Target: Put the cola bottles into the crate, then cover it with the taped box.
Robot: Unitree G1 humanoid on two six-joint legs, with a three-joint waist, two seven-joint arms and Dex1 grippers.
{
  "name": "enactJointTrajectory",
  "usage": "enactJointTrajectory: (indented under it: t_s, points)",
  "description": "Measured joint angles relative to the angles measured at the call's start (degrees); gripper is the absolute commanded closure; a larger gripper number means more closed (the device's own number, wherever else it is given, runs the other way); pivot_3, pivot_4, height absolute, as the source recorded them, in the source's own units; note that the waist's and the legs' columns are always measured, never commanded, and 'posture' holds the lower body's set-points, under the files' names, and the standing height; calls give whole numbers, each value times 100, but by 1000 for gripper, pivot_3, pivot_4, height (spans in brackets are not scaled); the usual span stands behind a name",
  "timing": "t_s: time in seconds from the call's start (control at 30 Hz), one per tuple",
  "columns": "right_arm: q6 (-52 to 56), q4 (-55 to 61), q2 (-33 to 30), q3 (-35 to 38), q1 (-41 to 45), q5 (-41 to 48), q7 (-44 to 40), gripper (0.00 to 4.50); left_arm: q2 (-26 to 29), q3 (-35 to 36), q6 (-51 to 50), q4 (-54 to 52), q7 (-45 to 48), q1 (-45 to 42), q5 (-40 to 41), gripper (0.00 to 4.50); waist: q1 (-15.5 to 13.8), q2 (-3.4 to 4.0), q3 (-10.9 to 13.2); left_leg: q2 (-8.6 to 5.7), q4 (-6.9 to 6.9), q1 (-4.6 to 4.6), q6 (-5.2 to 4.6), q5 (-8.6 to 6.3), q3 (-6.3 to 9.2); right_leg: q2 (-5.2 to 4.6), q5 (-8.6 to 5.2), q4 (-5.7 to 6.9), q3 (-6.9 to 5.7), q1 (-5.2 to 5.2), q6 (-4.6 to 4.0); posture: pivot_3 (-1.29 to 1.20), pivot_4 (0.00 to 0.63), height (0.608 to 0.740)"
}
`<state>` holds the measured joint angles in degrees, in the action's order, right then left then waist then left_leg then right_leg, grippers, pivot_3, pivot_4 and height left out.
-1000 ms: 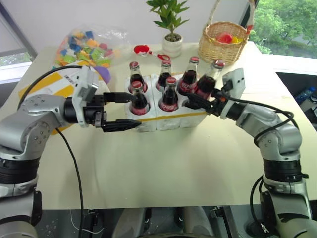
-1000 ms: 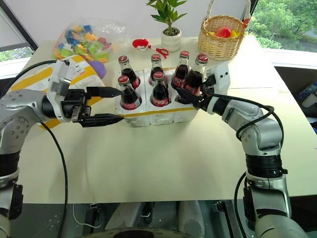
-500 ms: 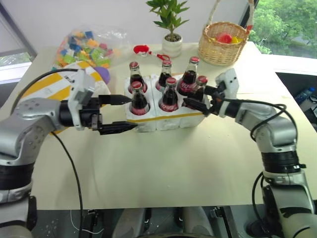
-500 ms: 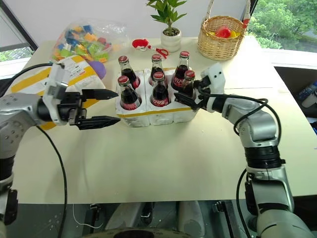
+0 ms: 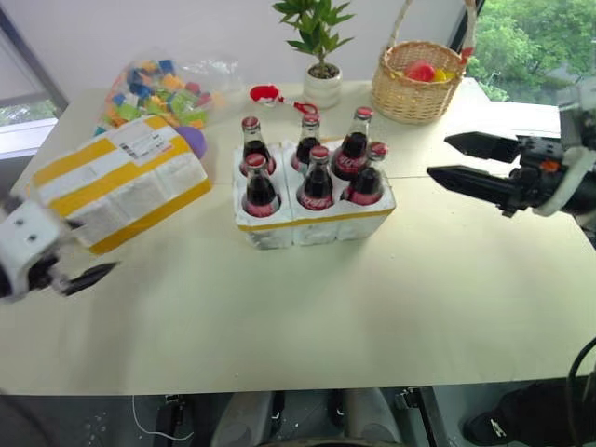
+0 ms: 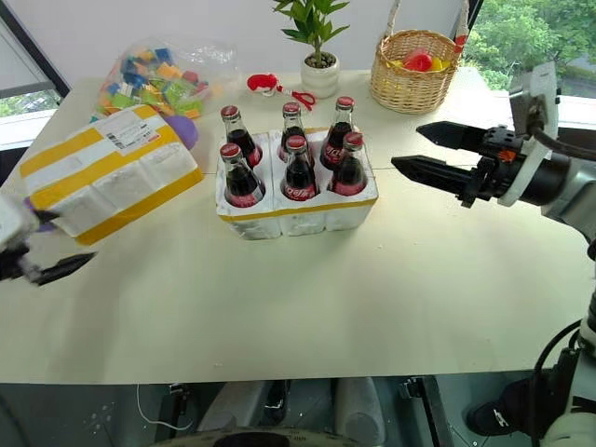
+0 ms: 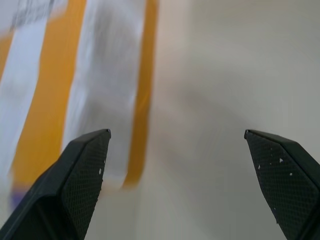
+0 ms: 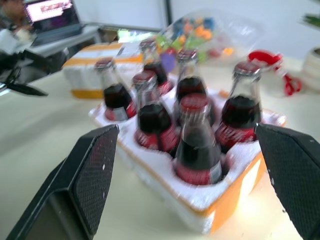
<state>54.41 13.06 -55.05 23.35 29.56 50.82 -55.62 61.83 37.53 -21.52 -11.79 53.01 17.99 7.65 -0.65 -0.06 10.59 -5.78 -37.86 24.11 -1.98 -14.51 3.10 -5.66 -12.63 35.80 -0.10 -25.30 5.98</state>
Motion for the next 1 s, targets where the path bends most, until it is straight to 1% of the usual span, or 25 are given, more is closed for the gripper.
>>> enactJointTrajectory:
  t_s: [0.07,0.13,0.23,0.27,0.33,0.5,0.63,0.83,1.0]
  points:
    - [-85,20,-13,-60,0,0,-126,57,5,-1,390,280,-282,172,-482,0,-20,0,0,1,0,0,12,-7,0,-1,0,-12,-1,5,-2,0,150,732]
    - [-133,110,-50,-175,-23,46,-380,57,38,-188,863,869,-859,80,-1105,0,-45,1,-1,2,0,2,13,-10,1,0,1,-25,-5,8,-4,0,150,732]
    - [-156,333,-146,-267,-49,180,-664,57,116,-657,1340,1578,-1523,-416,-1640,0,-66,0,-4,4,0,10,11,-12,0,0,4,-33,-5,5,-4,0,150,732]
    - [-168,374,-197,-285,-46,193,-727,57,115,-916,1518,1860,-1727,-754,-1767,0,-95,4,-5,3,-1,11,10,-13,-2,0,6,-34,-5,-3,-2,0,150,732]
    - [-175,445,-288,-285,-20,242,-788,57,113,-1383,1865,2337,-2050,-1296,-1970,0,-109,1,-6,3,-1,18,7,-15,-3,1,16,-34,-5,-4,13,0,150,732]
    - [-110,653,-537,-209,-72,439,-830,57,104,-2359,2720,3655,-2636,-2274,-2458,0,-113,2,-6,3,11,26,3,-19,-8,1,19,-32,-5,-19,18,0,150,732]
    - [7,831,-719,21,-181,649,-805,57,59,-2977,3221,4589,-3093,-2961,-2842,0,-142,0,-8,3,10,25,3,-18,-10,0,20,-30,-5,-18,19,0,150,732]
    - [146,987,-853,341,-321,919,-617,57,-133,-3728,3887,5657,-3715,-3865,-3273,0,-170,-3,-10,3,2,26,2,-18,-11,-1,23,-29,-6,-14,22,0,150,732]
    - [153,1041,-871,456,-487,1031,-524,57,-225,-4109,4237,6166,-4136,-4311,-3536,0,-163,-3,-11,3,-1,25,-9,-13,-12,-1,24,-24,-5,-13,23,0,150,732]
